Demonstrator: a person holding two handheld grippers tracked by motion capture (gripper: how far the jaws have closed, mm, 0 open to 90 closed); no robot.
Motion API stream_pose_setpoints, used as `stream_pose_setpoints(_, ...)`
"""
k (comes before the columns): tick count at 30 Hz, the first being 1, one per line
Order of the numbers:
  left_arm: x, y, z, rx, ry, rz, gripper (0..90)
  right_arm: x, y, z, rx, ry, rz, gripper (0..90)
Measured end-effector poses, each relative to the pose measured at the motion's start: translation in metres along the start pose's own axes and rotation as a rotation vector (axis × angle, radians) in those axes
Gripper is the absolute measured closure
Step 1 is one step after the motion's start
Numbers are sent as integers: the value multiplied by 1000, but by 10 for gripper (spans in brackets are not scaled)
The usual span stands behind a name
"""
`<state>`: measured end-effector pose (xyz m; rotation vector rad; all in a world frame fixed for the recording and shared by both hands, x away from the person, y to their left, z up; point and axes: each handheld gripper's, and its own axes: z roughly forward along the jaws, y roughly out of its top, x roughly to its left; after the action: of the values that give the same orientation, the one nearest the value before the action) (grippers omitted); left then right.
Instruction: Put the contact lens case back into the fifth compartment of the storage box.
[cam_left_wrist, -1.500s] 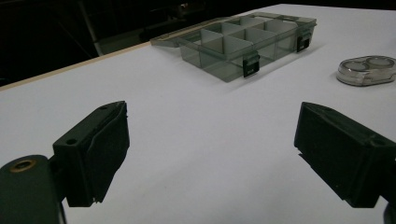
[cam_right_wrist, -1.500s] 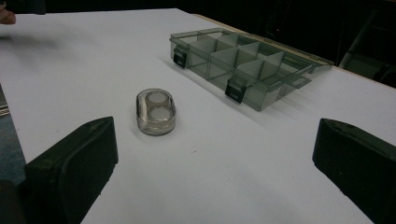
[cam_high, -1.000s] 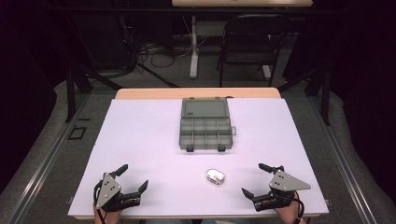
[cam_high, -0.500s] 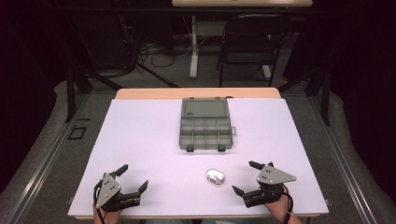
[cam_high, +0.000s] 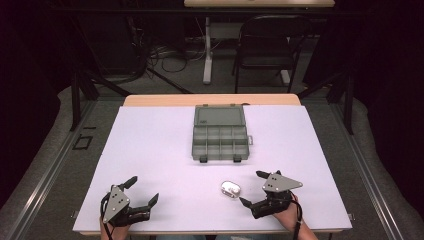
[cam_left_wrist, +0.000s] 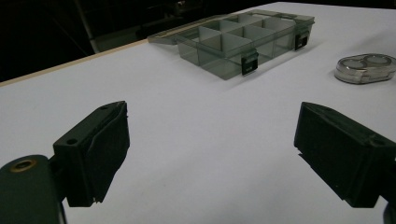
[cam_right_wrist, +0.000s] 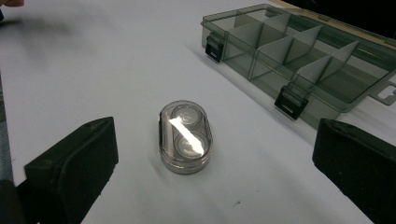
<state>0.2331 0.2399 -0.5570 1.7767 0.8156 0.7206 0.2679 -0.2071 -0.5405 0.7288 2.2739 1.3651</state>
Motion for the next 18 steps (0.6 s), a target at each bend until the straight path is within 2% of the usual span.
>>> stream_pose_setpoints(18,1,0,0,1,5,-6,107,5,4,33,32,52,3,0)
